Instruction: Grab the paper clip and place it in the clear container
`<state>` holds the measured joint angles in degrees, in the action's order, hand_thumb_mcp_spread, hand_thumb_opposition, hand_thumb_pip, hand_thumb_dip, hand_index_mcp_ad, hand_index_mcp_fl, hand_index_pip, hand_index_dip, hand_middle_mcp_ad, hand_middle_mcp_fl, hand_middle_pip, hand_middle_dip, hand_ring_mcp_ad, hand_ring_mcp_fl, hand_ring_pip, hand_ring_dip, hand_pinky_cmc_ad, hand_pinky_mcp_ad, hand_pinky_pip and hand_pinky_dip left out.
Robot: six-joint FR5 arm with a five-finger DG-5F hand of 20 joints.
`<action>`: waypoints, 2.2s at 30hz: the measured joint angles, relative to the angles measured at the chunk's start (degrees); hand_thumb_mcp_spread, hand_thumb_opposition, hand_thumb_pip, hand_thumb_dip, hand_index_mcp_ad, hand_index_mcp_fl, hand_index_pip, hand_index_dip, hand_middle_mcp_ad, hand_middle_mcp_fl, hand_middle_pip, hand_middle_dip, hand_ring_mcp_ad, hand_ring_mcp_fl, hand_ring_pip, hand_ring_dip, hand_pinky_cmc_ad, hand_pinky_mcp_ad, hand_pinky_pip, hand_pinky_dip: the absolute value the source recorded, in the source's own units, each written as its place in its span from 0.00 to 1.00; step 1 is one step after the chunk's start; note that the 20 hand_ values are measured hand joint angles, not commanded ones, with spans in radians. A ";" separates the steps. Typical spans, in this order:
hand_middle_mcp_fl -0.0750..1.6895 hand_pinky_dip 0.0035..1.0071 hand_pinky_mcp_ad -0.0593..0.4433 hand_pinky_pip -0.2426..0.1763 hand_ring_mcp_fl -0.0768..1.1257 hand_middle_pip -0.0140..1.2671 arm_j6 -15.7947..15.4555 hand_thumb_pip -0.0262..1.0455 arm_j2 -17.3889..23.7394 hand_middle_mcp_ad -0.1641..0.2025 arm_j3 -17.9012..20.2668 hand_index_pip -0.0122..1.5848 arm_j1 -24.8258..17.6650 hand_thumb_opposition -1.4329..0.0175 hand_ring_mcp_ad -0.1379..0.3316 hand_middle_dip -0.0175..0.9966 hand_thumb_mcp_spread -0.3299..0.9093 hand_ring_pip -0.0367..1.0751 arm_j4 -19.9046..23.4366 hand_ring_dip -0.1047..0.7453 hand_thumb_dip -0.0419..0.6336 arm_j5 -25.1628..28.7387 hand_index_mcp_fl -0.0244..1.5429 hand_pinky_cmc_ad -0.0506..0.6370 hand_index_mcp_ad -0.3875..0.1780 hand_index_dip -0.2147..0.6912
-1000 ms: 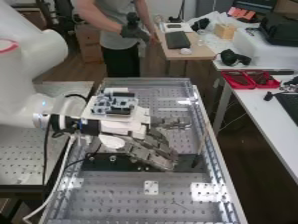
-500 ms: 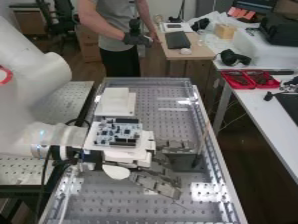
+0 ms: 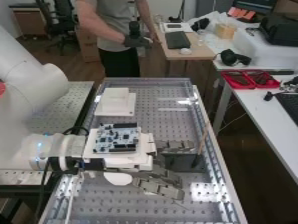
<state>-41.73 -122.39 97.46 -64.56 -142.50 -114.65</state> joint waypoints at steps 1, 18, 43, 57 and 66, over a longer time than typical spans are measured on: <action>0.48 0.19 0.58 0.70 0.49 0.65 0.02 0.63 -0.10 0.08 -0.04 0.07 0.04 0.35 0.41 0.73 0.83 0.12 -0.02 0.70 0.51 -0.15 0.14 0.68 0.44 0.04; 0.41 0.19 0.58 0.74 0.50 0.54 -0.55 0.63 -2.22 0.08 -2.27 0.07 0.39 0.36 0.41 0.76 0.79 0.13 -2.20 0.71 0.51 -2.71 0.14 0.70 0.43 0.04; 0.41 0.19 0.58 0.74 0.49 0.54 -1.17 0.66 -4.42 0.08 -3.55 0.07 0.73 0.37 0.40 0.73 0.78 0.13 -2.20 0.71 0.51 -3.17 0.14 0.72 0.42 0.04; 0.37 0.19 0.58 0.74 0.47 0.49 -0.37 0.66 -4.92 0.13 -3.34 0.07 0.85 0.39 0.37 0.72 0.75 0.12 -1.40 0.71 0.50 -2.87 0.14 0.72 0.41 0.04; 0.37 0.19 0.58 0.74 0.47 0.50 -0.38 0.66 -5.00 0.14 -2.97 0.07 0.91 0.39 0.36 0.72 0.75 0.12 -1.17 0.73 0.50 -2.61 0.14 0.72 0.40 0.04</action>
<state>-42.11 -127.38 94.49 -63.65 -143.67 -117.26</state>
